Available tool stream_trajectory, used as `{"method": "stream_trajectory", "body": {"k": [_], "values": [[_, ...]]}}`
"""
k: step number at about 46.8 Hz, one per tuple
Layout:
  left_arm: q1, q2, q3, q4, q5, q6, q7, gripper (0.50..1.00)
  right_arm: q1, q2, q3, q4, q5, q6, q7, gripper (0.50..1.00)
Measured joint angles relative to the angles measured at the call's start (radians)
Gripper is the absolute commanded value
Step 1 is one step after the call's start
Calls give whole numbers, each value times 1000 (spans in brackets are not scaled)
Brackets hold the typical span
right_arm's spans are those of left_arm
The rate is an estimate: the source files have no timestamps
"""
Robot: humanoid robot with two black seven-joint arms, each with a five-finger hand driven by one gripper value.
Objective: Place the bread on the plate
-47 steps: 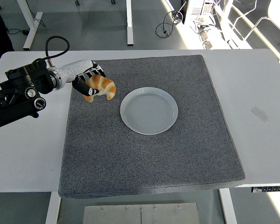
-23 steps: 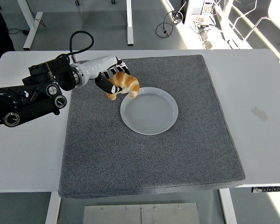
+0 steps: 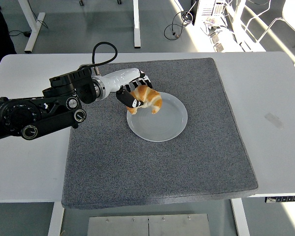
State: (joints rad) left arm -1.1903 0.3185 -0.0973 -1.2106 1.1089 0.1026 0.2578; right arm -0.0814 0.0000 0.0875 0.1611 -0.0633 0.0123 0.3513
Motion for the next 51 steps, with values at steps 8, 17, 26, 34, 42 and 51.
{"method": "stream_trajectory", "body": {"k": [8, 17, 26, 34, 42, 51], "values": [[14, -39, 1, 57, 0, 2, 0, 500, 0, 0, 0, 0, 0, 0, 0, 1000], [31, -88, 2, 121, 0, 5, -6, 500, 0, 0, 0, 0, 0, 0, 0, 1000], [34, -141, 2, 165, 0, 5, -19, 500, 0, 0, 0, 0, 0, 0, 0, 1000], [44, -163, 2, 181, 0, 5, -21, 500, 0, 0, 0, 0, 0, 0, 0, 1000], [49, -167, 5, 196, 1, 5, -21, 500, 0, 0, 0, 0, 0, 0, 0, 1000], [54, -179, 19, 204, 1, 5, -21, 500, 1, 0, 0, 0, 0, 0, 0, 1000]]}}
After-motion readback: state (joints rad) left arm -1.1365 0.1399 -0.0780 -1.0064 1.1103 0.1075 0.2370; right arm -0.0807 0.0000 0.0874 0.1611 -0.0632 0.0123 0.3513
